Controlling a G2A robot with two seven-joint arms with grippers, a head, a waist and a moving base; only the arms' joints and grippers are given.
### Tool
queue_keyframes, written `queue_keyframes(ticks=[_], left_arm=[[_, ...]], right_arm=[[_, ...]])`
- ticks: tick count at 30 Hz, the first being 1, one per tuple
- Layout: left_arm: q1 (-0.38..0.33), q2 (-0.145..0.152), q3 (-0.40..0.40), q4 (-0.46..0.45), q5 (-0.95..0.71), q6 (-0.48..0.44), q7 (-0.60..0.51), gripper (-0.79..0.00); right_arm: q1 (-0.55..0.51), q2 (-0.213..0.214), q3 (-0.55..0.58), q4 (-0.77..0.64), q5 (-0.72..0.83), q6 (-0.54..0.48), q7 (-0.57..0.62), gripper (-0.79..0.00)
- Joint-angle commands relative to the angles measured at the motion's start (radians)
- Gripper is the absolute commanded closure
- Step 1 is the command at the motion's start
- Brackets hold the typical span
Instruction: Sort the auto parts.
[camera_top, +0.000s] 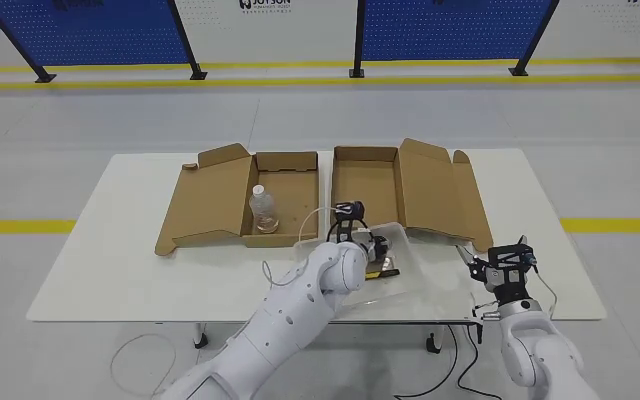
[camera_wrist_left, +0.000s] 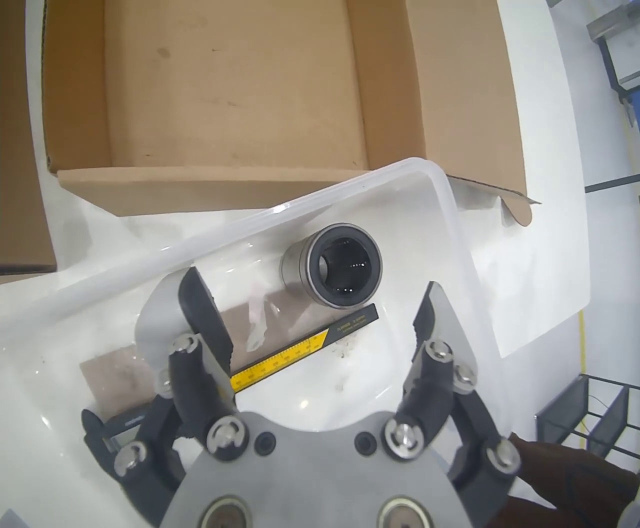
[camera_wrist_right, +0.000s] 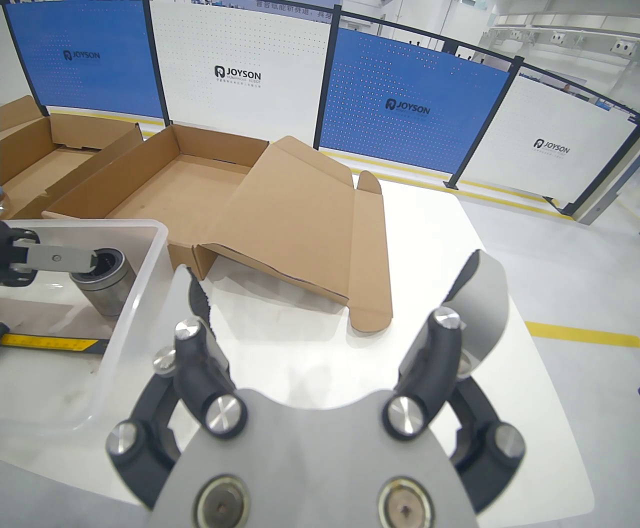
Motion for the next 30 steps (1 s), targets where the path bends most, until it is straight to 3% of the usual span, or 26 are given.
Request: queue_keyframes(ticks=[1, 8, 10, 13, 30], left_arm=[[-0.006, -0.004, -0.002, 0.013, -0.009, 0.002, 0.007, -0.585], [-0.016, -0.013, -0.004, 0.043, -0.013, 0.007, 0.005, -0.539], [-0.018, -0.015, -0.002, 0.047, -0.012, 0.007, 0.002, -0.48], [-0.02, -0.018, -0.001, 0.053, -0.013, 0.011, -0.004, -0.489], [-0.044, -0.04, 0.014, 0.103, -0.008, 0.019, -0.038, -0.351]], right_arm=[[0.0, 0.0, 0.0, 0.0, 0.0, 0.0, 0.0, -0.785], [0.0, 0.0, 0.0, 0.0, 0.0, 0.0, 0.0, -0.785], [0.0, 0.0, 0.0, 0.0, 0.0, 0.0, 0.0, -0.785], [0.0, 0.0, 0.0, 0.0, 0.0, 0.0, 0.0, -0.785], [0.0, 0.0, 0.0, 0.0, 0.0, 0.0, 0.0, -0.785]])
